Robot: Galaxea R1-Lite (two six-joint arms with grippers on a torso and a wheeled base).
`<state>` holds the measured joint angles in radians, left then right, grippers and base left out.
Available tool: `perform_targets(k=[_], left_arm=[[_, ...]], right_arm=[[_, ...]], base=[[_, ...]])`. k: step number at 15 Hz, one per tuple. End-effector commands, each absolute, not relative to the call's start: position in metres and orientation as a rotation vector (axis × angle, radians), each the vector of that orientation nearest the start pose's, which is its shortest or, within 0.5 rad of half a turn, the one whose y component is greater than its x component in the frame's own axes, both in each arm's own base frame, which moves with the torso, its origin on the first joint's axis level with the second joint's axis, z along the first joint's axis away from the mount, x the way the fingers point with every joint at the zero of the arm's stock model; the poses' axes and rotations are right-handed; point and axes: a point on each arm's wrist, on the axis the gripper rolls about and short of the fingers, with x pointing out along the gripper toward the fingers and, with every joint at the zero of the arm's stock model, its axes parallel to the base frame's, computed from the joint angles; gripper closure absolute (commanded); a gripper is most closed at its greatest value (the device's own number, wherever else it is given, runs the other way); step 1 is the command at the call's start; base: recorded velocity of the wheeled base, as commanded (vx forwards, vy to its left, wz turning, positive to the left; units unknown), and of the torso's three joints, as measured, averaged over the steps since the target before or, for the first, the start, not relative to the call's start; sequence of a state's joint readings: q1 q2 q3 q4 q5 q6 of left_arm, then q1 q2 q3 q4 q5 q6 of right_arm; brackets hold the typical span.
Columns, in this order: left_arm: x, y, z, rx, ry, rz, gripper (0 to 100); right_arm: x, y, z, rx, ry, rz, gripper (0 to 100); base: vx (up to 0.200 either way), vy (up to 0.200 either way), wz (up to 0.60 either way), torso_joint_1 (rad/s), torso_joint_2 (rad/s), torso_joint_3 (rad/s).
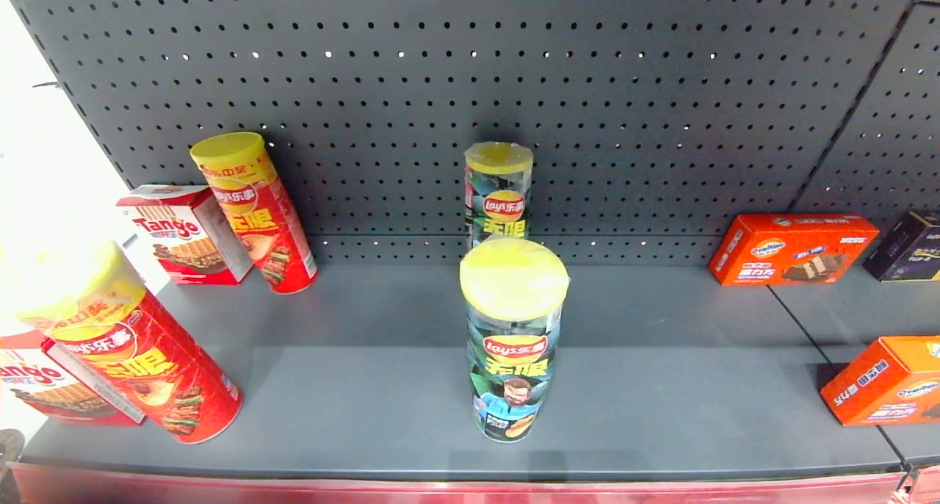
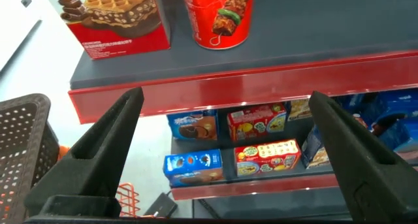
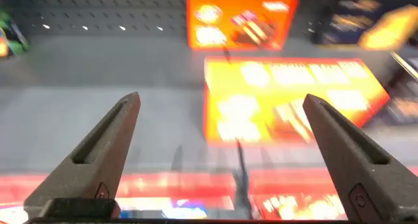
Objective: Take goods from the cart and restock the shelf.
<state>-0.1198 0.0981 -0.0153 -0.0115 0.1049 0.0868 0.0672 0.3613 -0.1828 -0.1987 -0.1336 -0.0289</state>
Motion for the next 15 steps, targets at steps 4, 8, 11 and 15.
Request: perform_targets(k=[4, 8, 11, 15], left_arm=[[-0.0155, 0.0063, 0.0829, 0.144, 0.075, 0.077, 0], [-0.0155, 0.0079, 0.0828, 0.177, 0.077, 0.143, 0], [-0.0149, 0.0054, 0.0831, 0.162, 0.053, 0.037, 0], [-0.0150, -0.0001, 0.0815, 0.159, 0.044, -0.207, 0]], right_arm=[[-0.0228, 0.0002, 0.0769, -0.035, -0.013, -0.022, 0], [-0.0228, -0.0003, 0.0755, -0.015, 0.000, -0.043, 0], [-0.0228, -0.0003, 0.0755, -0.015, 0.000, -0.043, 0], [-0.0228, -0.0003, 0.0755, -0.015, 0.000, -0.043, 0]], base=[[0.000, 0.000, 0.00, 0.000, 0.00, 0.000], [0.000, 0.000, 0.00, 0.000, 0.00, 0.000], [0.000, 0.000, 0.00, 0.000, 0.00, 0.000], [0.000, 0.000, 0.00, 0.000, 0.00, 0.000]])
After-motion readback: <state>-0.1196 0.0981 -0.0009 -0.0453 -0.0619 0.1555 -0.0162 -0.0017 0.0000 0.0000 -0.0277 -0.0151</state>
